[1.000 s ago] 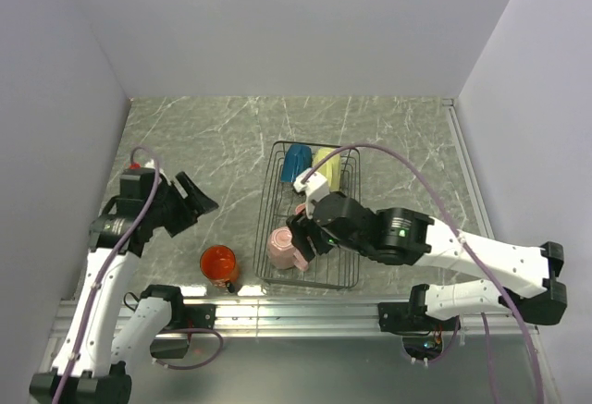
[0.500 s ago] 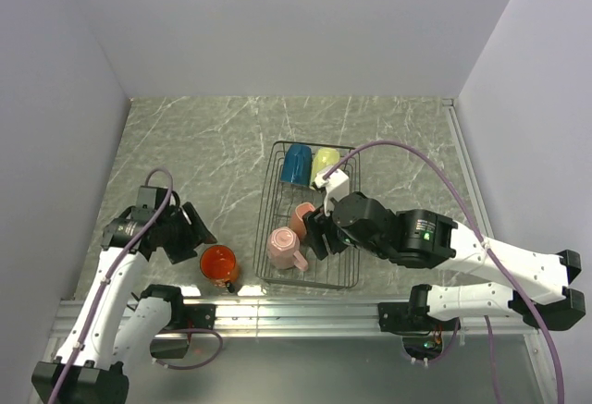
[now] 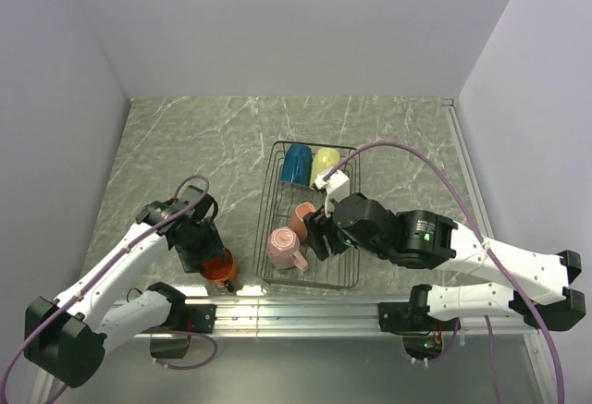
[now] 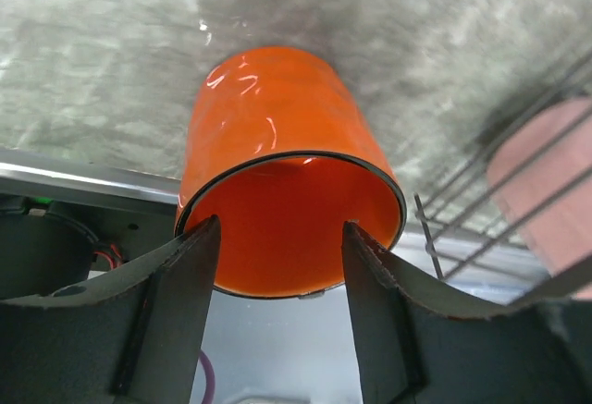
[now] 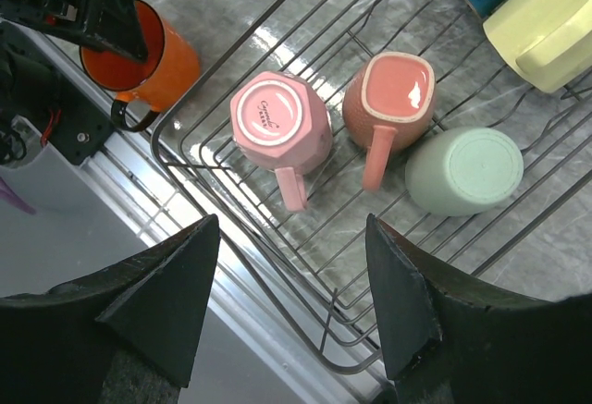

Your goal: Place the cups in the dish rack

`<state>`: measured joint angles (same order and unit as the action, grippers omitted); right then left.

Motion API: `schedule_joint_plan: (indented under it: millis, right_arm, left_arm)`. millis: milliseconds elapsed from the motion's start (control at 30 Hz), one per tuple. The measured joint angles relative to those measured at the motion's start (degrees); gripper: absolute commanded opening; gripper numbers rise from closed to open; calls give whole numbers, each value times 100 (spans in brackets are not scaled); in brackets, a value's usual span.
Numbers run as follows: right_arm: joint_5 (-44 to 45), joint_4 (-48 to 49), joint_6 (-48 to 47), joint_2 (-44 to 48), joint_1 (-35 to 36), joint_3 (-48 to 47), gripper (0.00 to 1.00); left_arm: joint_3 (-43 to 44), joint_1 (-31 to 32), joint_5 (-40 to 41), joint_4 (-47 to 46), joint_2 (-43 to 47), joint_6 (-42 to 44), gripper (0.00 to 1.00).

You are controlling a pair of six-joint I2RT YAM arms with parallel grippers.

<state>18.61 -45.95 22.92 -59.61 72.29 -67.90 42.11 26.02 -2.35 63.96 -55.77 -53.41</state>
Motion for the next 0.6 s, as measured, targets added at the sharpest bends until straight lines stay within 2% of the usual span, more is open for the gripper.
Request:
schedule_joint_plan:
  millis: [167,467,600]
  right_arm:
    - [2,-2,15,201,-2,195,71]
    - [-7,-4,15,345,-13,376,71]
    - [-26,9,-4,341,-31,376,71]
  left_arm:
    - [225,22,352,186,52,-157,62]
    - [1698,22,461,289,94,-129,68]
    - [1617,22,588,358,-173,-26,72]
